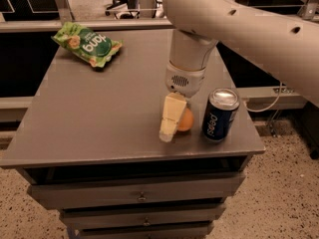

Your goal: Move orange near pepsi can

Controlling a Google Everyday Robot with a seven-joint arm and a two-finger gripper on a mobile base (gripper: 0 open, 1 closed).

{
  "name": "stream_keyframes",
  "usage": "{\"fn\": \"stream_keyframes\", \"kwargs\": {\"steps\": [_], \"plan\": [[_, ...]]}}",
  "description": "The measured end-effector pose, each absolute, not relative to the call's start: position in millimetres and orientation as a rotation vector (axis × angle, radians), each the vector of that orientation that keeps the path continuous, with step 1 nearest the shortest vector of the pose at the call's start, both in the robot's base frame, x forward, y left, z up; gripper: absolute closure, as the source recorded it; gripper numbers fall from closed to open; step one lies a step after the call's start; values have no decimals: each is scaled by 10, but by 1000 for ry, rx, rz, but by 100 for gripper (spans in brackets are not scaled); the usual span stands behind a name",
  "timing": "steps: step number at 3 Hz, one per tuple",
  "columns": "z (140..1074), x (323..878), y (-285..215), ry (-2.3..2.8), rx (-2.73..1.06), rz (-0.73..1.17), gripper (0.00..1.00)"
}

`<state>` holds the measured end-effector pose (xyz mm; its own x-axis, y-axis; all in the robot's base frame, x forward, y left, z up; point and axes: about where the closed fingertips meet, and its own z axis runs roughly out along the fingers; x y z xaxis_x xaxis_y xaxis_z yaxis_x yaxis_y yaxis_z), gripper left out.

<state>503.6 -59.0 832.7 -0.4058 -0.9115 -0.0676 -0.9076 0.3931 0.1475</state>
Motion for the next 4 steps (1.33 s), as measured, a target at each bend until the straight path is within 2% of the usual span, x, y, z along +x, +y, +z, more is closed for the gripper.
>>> {"fn": "stream_keyframes", "kwargs": {"steps": [2,4], "plan": [[8340,5024,-536,-2580,1724,-262,0],[9210,5591,-624,-2881,1845,-107,0]]}}
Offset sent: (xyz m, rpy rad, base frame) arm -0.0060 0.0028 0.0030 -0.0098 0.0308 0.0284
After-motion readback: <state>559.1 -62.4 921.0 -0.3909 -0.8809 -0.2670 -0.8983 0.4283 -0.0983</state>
